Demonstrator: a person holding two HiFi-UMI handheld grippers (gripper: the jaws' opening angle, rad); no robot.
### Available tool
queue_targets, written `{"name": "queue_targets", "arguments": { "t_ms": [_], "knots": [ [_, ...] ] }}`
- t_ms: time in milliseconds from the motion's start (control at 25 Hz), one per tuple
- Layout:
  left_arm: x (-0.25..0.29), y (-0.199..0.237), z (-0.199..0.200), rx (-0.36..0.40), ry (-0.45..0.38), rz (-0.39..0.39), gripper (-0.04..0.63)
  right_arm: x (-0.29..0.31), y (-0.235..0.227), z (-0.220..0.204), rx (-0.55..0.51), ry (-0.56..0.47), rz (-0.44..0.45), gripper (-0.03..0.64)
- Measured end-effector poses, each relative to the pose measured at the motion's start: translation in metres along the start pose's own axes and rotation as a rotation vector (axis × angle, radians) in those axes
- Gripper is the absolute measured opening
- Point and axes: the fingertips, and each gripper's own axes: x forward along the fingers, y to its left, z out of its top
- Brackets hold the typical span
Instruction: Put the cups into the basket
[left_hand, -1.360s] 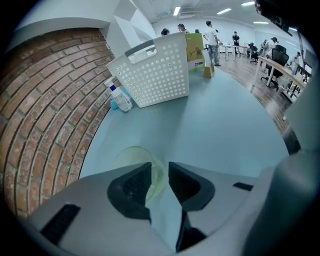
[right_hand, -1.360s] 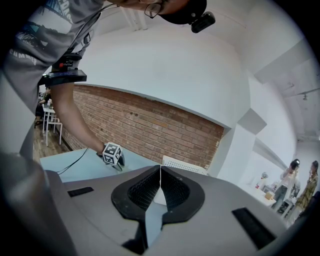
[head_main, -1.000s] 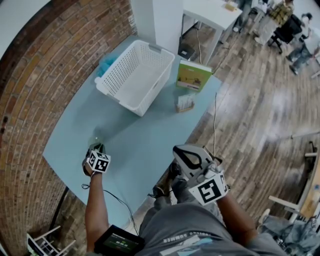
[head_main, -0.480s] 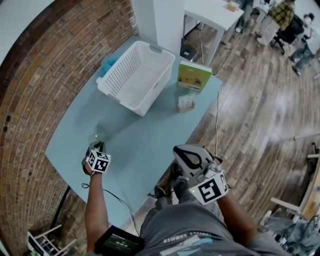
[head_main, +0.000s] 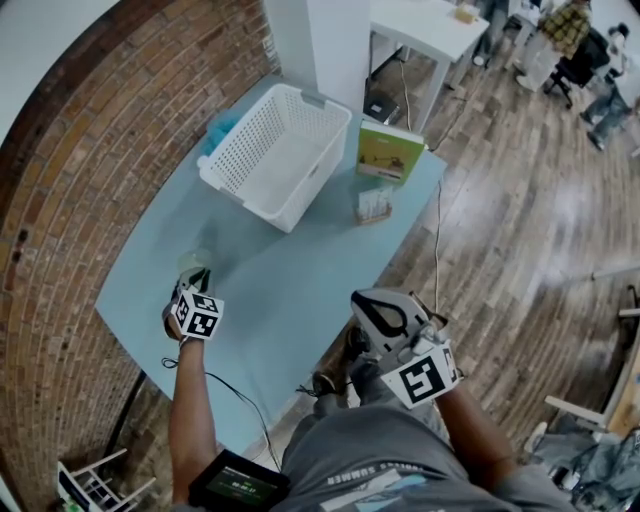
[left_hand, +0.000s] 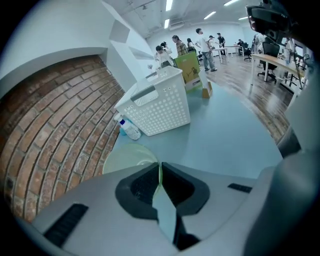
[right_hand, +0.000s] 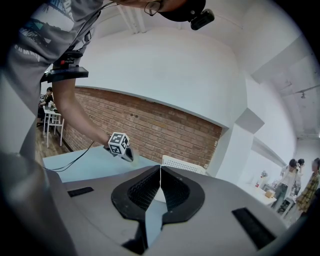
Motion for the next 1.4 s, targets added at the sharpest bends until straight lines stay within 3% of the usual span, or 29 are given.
{"name": "queue_targets", "arguments": {
  "t_ms": [920,1400],
  "knots": [
    [-0.05,0.036,0.16,0.208,-0.257,0.026,0.02,-0.019,-0.008,-0.011,0.012,0.02,-0.066,0.014],
    [-0.044,0.037,0.229,0.327,-0.316,-0.007,0.02,-0.033,-0.016,-0.025,0.028,0.044,-0.107,0.014]
  ]
}}
